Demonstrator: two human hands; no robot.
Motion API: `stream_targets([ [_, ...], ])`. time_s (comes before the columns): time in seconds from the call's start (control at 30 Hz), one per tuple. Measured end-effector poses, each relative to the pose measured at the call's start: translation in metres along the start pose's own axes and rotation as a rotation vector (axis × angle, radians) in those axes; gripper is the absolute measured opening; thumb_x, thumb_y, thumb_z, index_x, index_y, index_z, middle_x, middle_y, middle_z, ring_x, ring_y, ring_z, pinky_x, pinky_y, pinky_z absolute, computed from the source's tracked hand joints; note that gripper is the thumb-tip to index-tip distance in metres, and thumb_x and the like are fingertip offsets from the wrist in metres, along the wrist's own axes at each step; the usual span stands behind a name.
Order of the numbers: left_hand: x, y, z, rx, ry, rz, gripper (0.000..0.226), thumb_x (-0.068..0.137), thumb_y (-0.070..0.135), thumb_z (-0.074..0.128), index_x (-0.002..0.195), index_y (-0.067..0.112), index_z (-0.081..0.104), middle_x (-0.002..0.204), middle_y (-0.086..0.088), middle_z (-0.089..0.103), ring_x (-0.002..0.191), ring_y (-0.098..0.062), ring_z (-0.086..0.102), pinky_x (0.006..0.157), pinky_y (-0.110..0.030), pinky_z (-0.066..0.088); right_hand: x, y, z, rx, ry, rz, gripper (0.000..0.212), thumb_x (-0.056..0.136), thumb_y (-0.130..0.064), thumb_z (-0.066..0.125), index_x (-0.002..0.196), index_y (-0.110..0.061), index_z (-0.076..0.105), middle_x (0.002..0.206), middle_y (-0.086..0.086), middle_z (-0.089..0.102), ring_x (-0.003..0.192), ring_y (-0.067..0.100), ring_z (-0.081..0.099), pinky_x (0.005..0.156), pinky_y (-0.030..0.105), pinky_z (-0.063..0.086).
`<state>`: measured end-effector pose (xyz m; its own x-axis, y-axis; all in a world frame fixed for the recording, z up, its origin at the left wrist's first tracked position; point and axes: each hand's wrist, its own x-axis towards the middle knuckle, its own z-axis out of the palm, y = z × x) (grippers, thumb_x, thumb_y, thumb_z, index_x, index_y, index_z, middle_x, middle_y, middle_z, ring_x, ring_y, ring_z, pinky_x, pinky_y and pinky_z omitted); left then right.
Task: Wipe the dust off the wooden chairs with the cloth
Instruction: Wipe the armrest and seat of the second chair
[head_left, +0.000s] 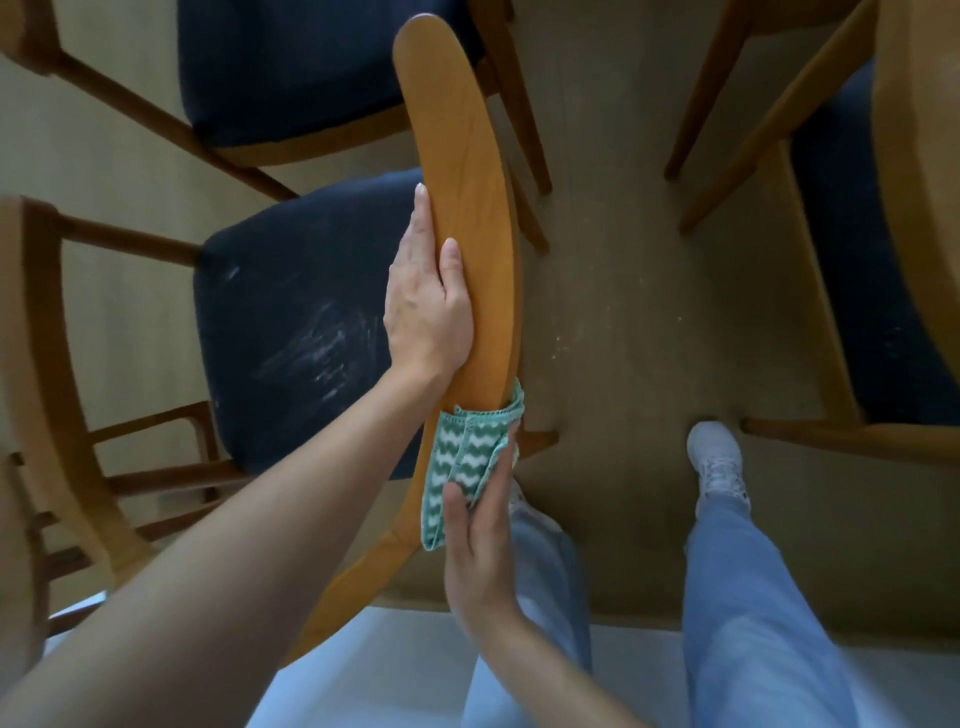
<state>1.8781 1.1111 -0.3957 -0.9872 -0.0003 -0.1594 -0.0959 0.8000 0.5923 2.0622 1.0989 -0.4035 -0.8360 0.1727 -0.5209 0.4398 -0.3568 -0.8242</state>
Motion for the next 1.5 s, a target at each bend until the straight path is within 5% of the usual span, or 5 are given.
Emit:
stream_targets([
  [0.53, -0.001, 0.003, -0.002, -0.016, -0.021, -0.002, 0.055, 0.099, 0.04, 0.026, 0.15, 0.028, 0.009, 0.152, 0.001, 0.03, 0.136, -0.017, 0.034, 0.11, -0.049, 0.03, 0.011, 0.0, 0.01, -0.05, 0.121, -0.047, 0.074, 0.084, -0.072, 0.033, 0.143, -0.051, -0.007, 0.155, -0.005, 0.019, 0.136, 0.004, 0.031, 0.105, 0.018, 0.036],
  [0.7, -0.001, 0.004, -0.002, -0.011, -0.012, -0.012, 0.054, 0.1, 0.041, 0.026, 0.15, 0.03, 0.007, 0.153, 0.001, 0.028, 0.138, -0.018, 0.031, 0.112, -0.05, 0.028, -0.041, 0.031, 0.038, -0.329, 0.082, 0.068, 0.085, 0.092, -0.063, 0.03, 0.141, 0.007, 0.029, 0.131, 0.022, 0.05, 0.113, 0.001, 0.043, 0.092, -0.006, 0.024],
  [0.9, 0.001, 0.001, -0.002, -0.027, -0.018, 0.019, 0.053, 0.101, 0.038, 0.026, 0.15, 0.029, 0.008, 0.153, 0.001, 0.028, 0.139, -0.016, 0.03, 0.112, -0.049, 0.027, 0.017, -0.005, -0.001, -0.118, 0.099, 0.044, 0.091, 0.082, -0.074, 0.039, 0.151, -0.026, 0.004, 0.149, -0.001, 0.035, 0.134, 0.013, 0.039, 0.109, 0.042, 0.036],
  [1.0, 0.003, -0.002, 0.0, -0.042, -0.023, 0.027, 0.054, 0.101, 0.038, 0.027, 0.15, 0.028, 0.008, 0.153, -0.001, 0.028, 0.139, -0.017, 0.03, 0.112, -0.05, 0.028, 0.071, -0.038, -0.036, -0.021, -0.043, -0.001, 0.077, 0.088, -0.055, 0.041, 0.151, -0.027, 0.005, 0.151, -0.004, 0.03, 0.136, 0.008, 0.035, 0.111, 0.029, 0.035],
  [1.5, 0.002, -0.003, 0.0, -0.027, -0.077, 0.005, 0.053, 0.091, 0.052, 0.004, 0.141, 0.041, -0.009, 0.157, 0.006, 0.014, 0.144, -0.009, 0.008, 0.117, -0.027, 0.001, 0.293, -0.207, -0.014, -1.368, -0.232, -0.485, 0.058, 0.102, -0.04, 0.029, 0.152, -0.025, 0.002, 0.159, 0.004, -0.011, 0.146, 0.02, -0.003, 0.117, 0.041, 0.014],
])
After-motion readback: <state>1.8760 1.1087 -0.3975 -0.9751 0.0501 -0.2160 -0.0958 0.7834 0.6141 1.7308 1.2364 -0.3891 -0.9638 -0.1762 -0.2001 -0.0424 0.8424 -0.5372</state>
